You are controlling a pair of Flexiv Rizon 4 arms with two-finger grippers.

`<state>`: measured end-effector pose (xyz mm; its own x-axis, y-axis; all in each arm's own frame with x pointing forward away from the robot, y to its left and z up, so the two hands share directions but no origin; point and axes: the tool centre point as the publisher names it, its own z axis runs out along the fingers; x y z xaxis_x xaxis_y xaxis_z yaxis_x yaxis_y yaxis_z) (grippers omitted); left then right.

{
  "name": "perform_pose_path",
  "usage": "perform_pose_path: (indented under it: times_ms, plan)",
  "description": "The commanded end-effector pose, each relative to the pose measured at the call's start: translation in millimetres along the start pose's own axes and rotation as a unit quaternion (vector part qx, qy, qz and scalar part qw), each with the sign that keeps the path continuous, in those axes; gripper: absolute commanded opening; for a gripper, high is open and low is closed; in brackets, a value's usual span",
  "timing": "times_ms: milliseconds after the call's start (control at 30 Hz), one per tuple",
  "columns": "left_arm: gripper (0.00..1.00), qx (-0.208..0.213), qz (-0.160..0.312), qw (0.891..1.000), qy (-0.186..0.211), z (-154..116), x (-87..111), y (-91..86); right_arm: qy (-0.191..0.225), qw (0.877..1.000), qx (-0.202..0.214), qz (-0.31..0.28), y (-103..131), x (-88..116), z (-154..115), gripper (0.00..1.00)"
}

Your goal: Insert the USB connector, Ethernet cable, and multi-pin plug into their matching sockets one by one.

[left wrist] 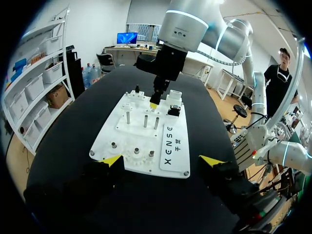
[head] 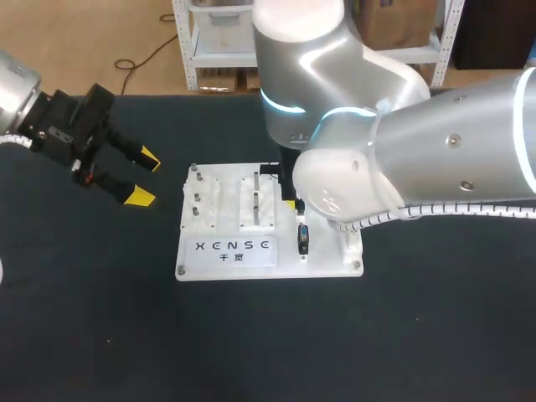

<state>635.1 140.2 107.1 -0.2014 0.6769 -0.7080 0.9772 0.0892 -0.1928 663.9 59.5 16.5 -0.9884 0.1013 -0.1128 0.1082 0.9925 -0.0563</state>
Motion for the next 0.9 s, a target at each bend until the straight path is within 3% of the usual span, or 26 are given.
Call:
perform_pose_path:
  times_ms: [33,100,133,467,667,900]
  plan:
    - [1.0,0.0,0.001,1.0,-0.001,0,0.8,0.5,0.002,1.0,0.001,0.0,2,-3,2,0.25]
    - [1.0,0.0,0.001,1.0,-0.001,0,0.8,0.5,0.003,1.0,0.001,0.001,3,-3,2,0.02]
    - [1.0,0.0,0.001,1.0,-0.001,0,0.8,0.5,0.003,1.0,0.001,0.001,3,-3,3,0.0]
    - [1.0,0.0,0.001,1.0,-0.001,0,0.8,0.5,-0.007,1.0,-0.022,0.001,-3,-3,-13,0.0]
    - [1.0,0.0,0.001,1.0,-0.001,0,0.8,0.5,-0.018,0.999,-0.032,0.023,-23,-9,-30,0.0]
    - [1.0,0.0,0.001,1.0,-0.001,0,0.8,0.5,-0.027,0.999,-0.026,0.031,-42,-11,-31,0.0]
